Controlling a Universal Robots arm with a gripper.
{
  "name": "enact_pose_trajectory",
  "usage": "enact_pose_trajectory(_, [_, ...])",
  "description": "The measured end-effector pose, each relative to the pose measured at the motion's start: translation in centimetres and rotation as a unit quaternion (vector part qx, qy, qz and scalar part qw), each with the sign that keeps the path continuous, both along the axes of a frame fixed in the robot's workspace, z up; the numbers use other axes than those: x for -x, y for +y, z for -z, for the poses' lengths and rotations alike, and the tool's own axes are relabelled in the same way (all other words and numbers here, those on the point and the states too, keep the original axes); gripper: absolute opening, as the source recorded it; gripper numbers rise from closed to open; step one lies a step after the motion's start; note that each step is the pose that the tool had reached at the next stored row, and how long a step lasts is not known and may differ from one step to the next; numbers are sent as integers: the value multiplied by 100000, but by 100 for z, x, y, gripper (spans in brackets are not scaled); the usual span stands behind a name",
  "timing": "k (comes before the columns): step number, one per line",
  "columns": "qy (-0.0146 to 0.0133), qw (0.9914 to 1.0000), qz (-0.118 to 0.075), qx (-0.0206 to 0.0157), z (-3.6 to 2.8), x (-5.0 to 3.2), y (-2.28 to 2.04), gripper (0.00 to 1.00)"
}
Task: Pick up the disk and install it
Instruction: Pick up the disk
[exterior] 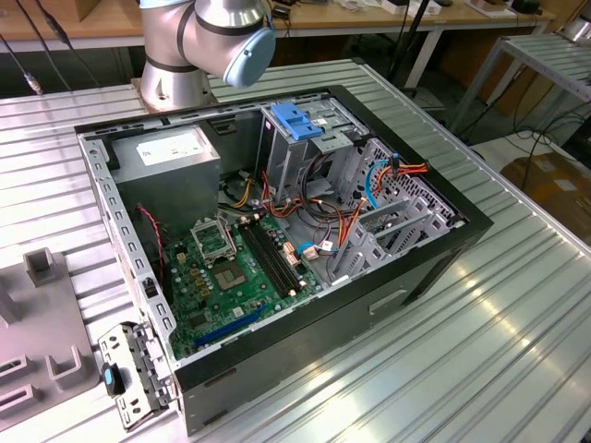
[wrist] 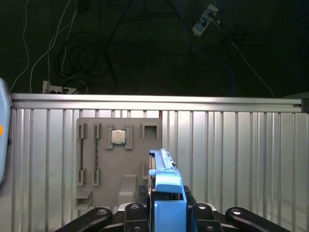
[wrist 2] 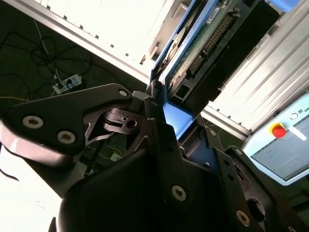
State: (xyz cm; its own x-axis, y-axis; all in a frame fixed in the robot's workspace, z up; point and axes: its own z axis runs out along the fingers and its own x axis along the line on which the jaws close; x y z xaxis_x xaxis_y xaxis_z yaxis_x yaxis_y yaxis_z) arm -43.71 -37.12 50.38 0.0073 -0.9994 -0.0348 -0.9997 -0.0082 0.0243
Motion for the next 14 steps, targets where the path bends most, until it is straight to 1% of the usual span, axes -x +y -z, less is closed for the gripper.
enact_pose_trajectory(4, [6,100000,-2,-8,-1,-4,0,37])
enact_pose_trajectory(14, [1,100000,-4,-9,0,-66,-1,37])
